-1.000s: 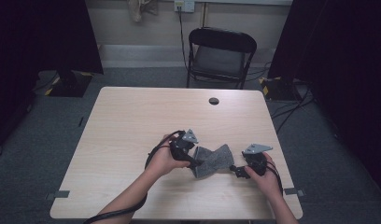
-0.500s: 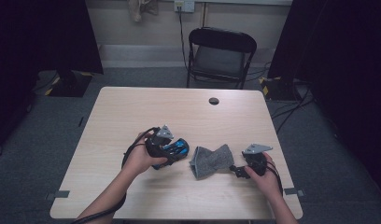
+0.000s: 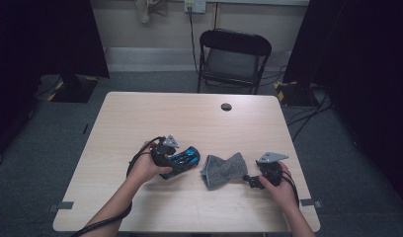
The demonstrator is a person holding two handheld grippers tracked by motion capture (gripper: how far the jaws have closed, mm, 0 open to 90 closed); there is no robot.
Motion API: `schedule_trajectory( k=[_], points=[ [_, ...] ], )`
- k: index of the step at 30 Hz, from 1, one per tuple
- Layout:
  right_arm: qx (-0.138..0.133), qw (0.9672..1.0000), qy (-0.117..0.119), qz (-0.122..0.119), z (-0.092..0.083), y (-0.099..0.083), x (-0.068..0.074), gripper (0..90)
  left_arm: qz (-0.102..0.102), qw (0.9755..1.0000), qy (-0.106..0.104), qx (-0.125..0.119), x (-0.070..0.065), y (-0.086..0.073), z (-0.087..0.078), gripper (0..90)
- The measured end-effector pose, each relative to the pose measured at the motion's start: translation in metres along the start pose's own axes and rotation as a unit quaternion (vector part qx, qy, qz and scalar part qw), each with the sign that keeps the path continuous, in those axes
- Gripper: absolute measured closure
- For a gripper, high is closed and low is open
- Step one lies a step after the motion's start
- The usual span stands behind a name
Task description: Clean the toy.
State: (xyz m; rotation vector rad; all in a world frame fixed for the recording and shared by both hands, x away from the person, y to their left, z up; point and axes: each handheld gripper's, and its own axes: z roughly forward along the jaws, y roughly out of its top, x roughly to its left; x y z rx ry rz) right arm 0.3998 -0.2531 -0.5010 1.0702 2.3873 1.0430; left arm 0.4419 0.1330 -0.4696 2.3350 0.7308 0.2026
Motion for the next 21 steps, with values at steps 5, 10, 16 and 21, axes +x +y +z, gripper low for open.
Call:
schedule_trajectory(
  k=[5,10,16,21],
  points=[
    [0.0,1.0,0.0,0.0,0.0,0.0,0.0,14.2,-0.004,1.0,-0.006,-0.001,0.002,-0.004,0.007,20.0],
    [0.0,1.0,0.0,0.0,0.0,0.0,0.0,14.2,0.001,1.0,-0.005,0.002,0.002,-0.006,0.011,21.4],
    [0.0,1.0,0.0,0.0,0.0,0.0,0.0,14.3,0.001,1.0,-0.006,0.005,0.002,-0.006,0.015,23.1],
    [0.0,1.0,0.0,0.0,0.0,0.0,0.0,14.3,-0.001,0.9999,-0.01,0.01,0.002,-0.006,0.016,22.5]
  ],
)
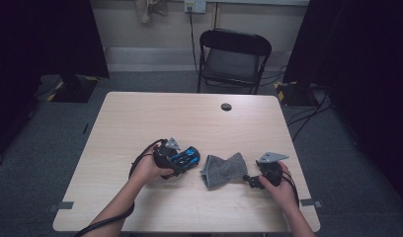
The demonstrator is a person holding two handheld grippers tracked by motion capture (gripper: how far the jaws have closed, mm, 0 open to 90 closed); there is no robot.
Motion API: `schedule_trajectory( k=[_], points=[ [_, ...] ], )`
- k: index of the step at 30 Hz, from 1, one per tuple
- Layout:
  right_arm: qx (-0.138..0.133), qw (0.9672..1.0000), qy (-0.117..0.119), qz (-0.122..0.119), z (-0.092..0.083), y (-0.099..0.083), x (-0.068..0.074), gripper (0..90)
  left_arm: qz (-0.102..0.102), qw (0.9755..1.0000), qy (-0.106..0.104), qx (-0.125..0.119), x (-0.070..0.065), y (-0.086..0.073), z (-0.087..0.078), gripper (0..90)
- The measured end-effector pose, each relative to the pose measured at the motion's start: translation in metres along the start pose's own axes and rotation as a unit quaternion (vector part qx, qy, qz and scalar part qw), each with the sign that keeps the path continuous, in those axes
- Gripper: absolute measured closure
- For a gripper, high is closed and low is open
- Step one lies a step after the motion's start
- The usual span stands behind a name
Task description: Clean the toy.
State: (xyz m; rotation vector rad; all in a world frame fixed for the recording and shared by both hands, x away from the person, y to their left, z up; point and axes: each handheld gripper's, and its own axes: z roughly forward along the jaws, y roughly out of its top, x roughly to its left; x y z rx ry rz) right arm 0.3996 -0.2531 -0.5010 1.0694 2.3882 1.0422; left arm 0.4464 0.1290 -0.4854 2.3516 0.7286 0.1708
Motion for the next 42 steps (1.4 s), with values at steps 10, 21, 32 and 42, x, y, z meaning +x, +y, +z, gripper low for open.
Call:
schedule_trajectory(
  k=[10,21,32,42],
  points=[
    [0.0,1.0,0.0,0.0,0.0,0.0,0.0,14.2,0.023,0.9997,0.005,0.0,-0.005,0.001,0.006,13.8],
    [0.0,1.0,0.0,0.0,0.0,0.0,0.0,14.3,0.032,0.9994,0.008,0.004,-0.003,0.004,0.004,25.4],
    [0.001,1.0,0.0,0.0,-0.001,0.0,0.0,14.3,0.024,0.9996,0.011,0.011,-0.005,-0.001,-0.002,25.7],
    [0.002,0.9996,0.013,-0.024,-0.022,0.007,-0.008,13.9,0.014,0.9999,0.003,0.001,-0.002,-0.012,-0.01,25.8]
  ],
)
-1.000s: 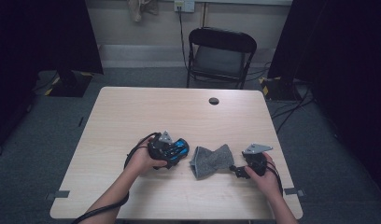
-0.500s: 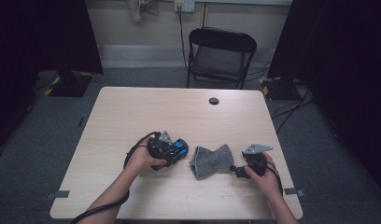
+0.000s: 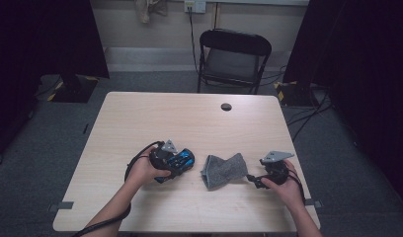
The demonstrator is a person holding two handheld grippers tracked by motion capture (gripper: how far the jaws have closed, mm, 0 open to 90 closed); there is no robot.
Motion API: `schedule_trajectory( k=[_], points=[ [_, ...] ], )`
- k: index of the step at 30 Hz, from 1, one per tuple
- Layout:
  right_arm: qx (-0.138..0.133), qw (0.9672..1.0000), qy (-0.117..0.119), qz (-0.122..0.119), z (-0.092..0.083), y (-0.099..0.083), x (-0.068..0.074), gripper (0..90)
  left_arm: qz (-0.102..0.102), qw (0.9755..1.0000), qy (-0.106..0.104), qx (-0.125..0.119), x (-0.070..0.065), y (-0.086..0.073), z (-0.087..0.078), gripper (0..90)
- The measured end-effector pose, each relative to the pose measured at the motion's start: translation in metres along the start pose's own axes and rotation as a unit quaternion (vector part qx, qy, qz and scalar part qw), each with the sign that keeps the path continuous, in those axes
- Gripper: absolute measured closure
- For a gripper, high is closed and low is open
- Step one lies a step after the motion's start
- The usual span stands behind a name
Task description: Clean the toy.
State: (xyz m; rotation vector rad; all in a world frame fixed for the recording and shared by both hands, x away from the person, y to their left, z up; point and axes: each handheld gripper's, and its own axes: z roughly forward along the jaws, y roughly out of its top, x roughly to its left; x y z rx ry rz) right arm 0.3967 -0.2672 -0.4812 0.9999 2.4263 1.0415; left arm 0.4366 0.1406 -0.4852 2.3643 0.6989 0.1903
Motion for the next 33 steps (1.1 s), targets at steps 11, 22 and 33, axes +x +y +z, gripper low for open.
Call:
schedule_trajectory(
  k=[11,22,33],
  points=[
    [-0.049,0.989,0.093,-0.104,-0.021,0.057,0.027,14.0,-0.002,1.0,-0.003,0.0,0.001,-0.001,-0.004,26.0],
    [0.004,0.9809,0.14,-0.135,0.051,0.055,0.06,14.2,-0.012,0.9999,-0.003,-0.006,0.002,-0.004,-0.008,24.4],
    [0.01,0.9843,0.113,-0.135,0.058,0.043,0.055,33.1,-0.01,0.9999,0.005,0.002,0.0,-0.012,-0.018,19.8]
  ],
)
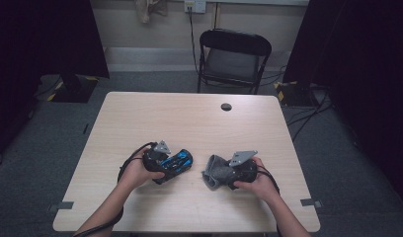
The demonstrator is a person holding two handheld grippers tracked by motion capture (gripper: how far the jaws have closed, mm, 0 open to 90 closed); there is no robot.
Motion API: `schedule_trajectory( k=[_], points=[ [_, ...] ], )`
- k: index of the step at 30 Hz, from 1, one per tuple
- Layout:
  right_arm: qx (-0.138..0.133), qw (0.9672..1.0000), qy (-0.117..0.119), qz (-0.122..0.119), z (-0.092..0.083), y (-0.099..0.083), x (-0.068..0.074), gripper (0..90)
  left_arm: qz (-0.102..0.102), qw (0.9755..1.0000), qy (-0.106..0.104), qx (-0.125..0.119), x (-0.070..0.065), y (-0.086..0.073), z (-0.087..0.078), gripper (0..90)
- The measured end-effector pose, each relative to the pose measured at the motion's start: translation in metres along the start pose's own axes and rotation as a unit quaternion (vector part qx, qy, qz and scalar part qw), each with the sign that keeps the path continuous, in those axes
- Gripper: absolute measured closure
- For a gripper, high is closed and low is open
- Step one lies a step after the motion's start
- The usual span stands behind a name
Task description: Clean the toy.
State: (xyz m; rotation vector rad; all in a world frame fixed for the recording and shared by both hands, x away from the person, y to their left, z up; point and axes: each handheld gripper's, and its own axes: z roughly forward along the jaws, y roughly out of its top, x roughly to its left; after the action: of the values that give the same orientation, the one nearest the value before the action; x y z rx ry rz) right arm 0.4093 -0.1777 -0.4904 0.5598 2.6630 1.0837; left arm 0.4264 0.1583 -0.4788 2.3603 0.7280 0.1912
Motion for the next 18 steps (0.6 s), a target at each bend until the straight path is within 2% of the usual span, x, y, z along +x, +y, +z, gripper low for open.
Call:
schedule_trajectory(
  k=[3,6,9,10,13,15,18],
  points=[
    [-0.003,0.9999,-0.011,0.007,-0.001,-0.001,-0.001,43.6,-0.004,1.0,0.001,-0.005,0.001,-0.002,-0.002,20.3],
    [-0.009,0.9993,-0.033,0.018,-0.002,-0.003,-0.001,55.0,-0.008,0.9999,-0.001,-0.009,0.001,-0.004,-0.004,21.1],
    [-0.012,0.9983,-0.049,0.03,-0.002,-0.003,-0.001,61.0,-0.013,0.9999,-0.005,-0.007,0.002,-0.007,-0.004,21.4],
    [-0.012,0.9975,-0.056,0.041,-0.002,-0.002,-0.001,61.3,-0.015,0.9998,-0.004,-0.009,0.002,-0.007,-0.003,21.4],
    [-0.01,0.9959,-0.072,0.054,0.0,0.001,-0.001,60.2,-0.02,0.9997,-0.009,-0.009,0.003,-0.009,-0.001,21.3],
    [-0.012,0.9954,-0.067,0.068,0.001,0.004,-0.001,53.7,-0.02,0.9996,-0.01,-0.015,0.003,-0.01,0.001,21.2],
    [-0.009,0.9955,-0.059,0.073,0.002,0.007,-0.001,39.8,-0.02,0.9996,-0.012,-0.015,0.002,-0.011,0.001,20.9]
  ],
)
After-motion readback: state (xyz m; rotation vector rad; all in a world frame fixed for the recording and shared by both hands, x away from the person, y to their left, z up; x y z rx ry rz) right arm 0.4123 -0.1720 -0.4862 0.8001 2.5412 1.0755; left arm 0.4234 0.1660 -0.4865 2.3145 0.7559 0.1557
